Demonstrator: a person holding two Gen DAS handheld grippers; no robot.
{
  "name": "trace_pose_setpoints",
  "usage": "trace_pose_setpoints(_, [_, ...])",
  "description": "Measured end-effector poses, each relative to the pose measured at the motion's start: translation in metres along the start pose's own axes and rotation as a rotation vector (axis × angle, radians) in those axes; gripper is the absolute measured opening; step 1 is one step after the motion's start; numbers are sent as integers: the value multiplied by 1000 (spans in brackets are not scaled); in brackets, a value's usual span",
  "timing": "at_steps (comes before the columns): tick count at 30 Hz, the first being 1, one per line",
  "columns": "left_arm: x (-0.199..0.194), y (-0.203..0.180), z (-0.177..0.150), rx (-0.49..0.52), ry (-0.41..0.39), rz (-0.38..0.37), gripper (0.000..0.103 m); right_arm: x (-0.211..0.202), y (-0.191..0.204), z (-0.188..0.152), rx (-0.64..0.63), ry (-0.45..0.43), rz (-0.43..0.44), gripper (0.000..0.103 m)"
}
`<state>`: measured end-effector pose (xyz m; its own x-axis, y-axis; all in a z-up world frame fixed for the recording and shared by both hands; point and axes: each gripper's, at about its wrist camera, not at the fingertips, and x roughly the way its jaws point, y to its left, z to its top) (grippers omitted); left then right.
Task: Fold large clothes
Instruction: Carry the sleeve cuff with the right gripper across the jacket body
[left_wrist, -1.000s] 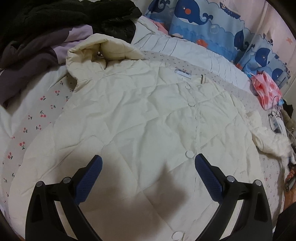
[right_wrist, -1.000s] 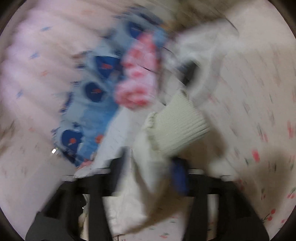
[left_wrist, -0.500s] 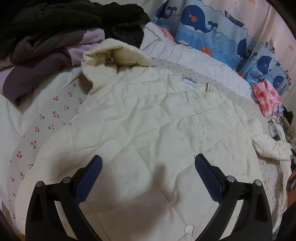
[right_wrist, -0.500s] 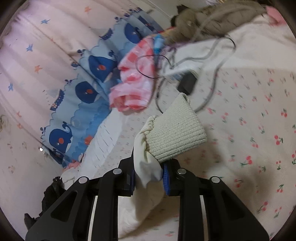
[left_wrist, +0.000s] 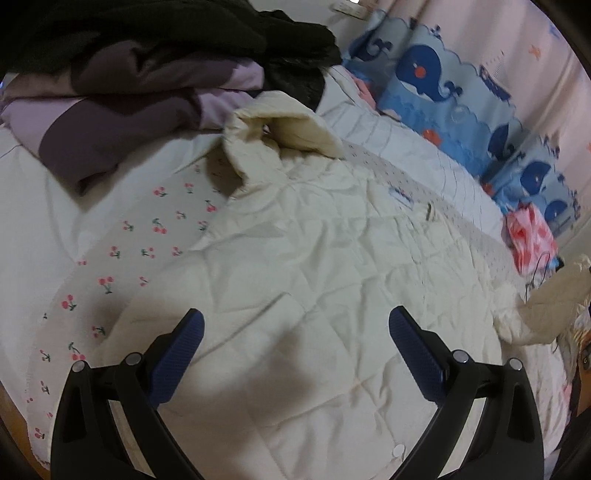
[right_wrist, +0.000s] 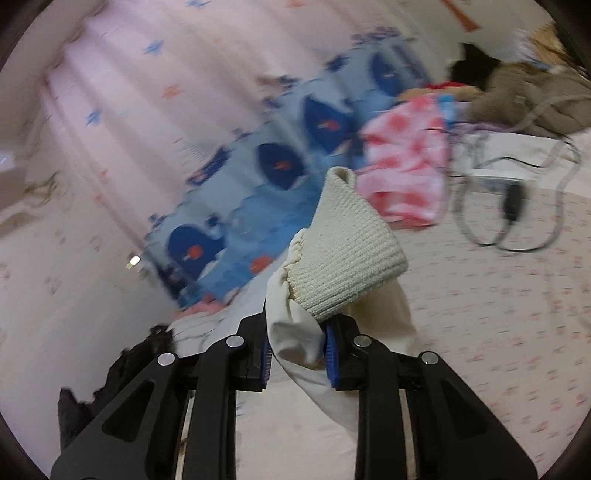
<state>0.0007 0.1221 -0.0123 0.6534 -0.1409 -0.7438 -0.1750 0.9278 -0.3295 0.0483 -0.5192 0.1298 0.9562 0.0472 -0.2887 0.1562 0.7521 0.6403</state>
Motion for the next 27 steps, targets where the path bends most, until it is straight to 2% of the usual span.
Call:
trace_pose_setpoints(7, [-5, 18, 7, -48, -13, -3, 96, 38, 119, -46, -116, 76, 159, 21])
trace_pose_setpoints(11, [-8, 23, 11, -65, -22, -8, 96, 67, 188, -101, -222, 152, 232, 21])
trace_pose_setpoints(14, [-8, 27, 13, -79, -21, -8, 96, 93, 227, -157, -307, 226, 258, 21])
trace_pose_setpoints(18, [-9, 35, 16, -109, -22, -11, 96, 130, 255, -248, -366, 347, 263, 21])
trace_pose_setpoints(22, [-11, 41, 18, -125, -27, -14, 96, 166, 267, -332, -441, 478, 215, 21])
trace_pose_setpoints(24, [-10, 43, 18, -130, -23, -17, 96, 186, 271, -376, -508, 607, 188, 21])
trace_pose_setpoints(26, [-10, 45, 19, -140, -15, -27, 96, 192, 269, -401, -564, 665, 165, 25])
trace_pose_setpoints(27, [-10, 46, 19, -142, -14, -32, 96, 192, 269, -409, -579, 678, 169, 34])
